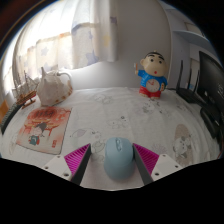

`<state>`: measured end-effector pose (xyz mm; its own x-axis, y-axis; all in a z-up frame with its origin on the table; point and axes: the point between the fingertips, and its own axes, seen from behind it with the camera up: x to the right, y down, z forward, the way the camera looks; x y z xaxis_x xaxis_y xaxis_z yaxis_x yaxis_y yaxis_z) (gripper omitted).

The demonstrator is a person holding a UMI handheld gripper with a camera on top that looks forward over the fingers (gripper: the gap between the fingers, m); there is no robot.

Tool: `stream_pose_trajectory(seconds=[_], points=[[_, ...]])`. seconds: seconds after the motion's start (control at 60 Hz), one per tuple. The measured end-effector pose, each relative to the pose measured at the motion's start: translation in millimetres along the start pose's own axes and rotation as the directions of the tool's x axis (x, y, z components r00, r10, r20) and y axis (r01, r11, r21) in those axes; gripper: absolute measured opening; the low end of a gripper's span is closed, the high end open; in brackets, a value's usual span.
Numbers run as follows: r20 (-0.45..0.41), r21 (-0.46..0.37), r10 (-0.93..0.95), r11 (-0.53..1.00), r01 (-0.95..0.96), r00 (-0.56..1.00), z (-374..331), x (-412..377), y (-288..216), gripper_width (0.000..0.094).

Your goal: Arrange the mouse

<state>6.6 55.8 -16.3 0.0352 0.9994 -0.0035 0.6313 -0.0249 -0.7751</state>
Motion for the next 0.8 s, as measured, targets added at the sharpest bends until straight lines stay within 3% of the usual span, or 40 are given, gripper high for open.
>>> stream_pose_trajectory(seconds=[0.083, 0.133, 0.183, 0.2, 0.383, 0.5, 0.7, 0.8], points=[[-0.005, -0.004, -0.012, 1.000, 0.012, 1.000, 5, -2, -2, 0.0786], [-0.001, -0.005, -0.010, 1.000, 0.010, 1.000, 5, -4, -3, 0.0681], [-0.008, -0.005, -0.013, 1.000, 0.013, 1.000, 6, -3, -4, 0.0510], [-0.009, -0.007, -0.011, 1.000, 0.011, 1.000, 6, -2, -4, 0.0497], [-0.040, -0.073, 0.043, 0.996, -0.046, 0.998, -1, -6, -13, 0.0408], [-0.061, -0.015, 0.019, 1.000, -0.020, 0.998, -25, -23, -64, 0.0368], [0.069, 0.067, 0.026, 0.997, -0.031, 0.997, -46, -149, -134, 0.0366], [0.092, 0.087, 0.007, 0.996, -0.015, 0.996, -32, -216, -133, 0.0366]])
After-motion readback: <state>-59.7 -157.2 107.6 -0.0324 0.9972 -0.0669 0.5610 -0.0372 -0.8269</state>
